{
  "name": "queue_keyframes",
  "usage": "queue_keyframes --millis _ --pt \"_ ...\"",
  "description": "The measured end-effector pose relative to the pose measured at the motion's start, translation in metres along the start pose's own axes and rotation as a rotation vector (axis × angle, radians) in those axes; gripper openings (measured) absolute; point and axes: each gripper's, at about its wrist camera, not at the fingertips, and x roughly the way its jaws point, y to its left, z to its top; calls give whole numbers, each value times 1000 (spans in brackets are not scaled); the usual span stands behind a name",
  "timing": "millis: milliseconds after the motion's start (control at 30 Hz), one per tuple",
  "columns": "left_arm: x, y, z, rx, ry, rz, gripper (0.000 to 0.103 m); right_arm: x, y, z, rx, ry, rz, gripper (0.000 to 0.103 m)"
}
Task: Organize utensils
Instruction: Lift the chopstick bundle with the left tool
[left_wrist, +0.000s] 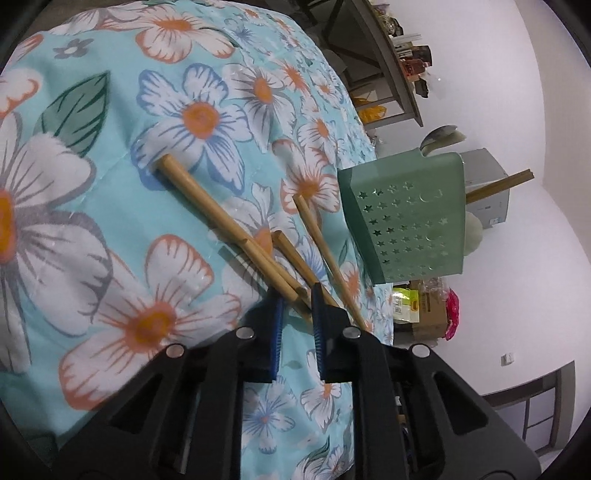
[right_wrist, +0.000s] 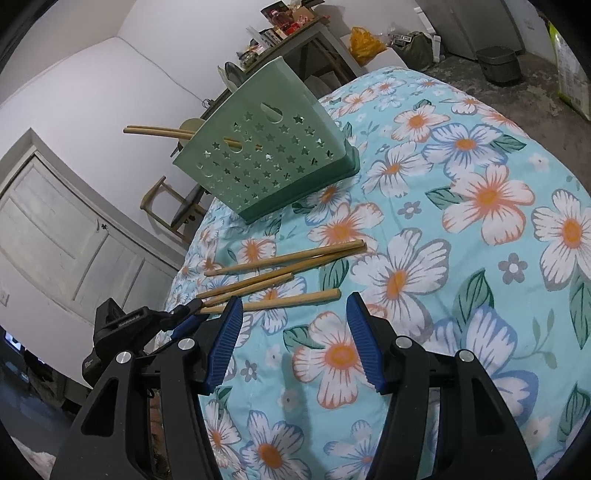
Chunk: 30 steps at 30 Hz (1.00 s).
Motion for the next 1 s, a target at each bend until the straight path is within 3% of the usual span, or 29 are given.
queue_keyframes --millis 167,367,600,1000 --pt "-7 -1 -4 4 -2 -12 13 -2 1 -1 -1 1 -2 57" --pt "-17 10 -17 -140 85 -84 11 -6 0 -1 0 -12 -8 57" --pt "-11 21 -18 -229 101 -51 12 -6 1 -2 1 -7 -1 57" --pt "-3 17 -18 -264 43 -14 12 -8 -10 -6 26 -6 2 57"
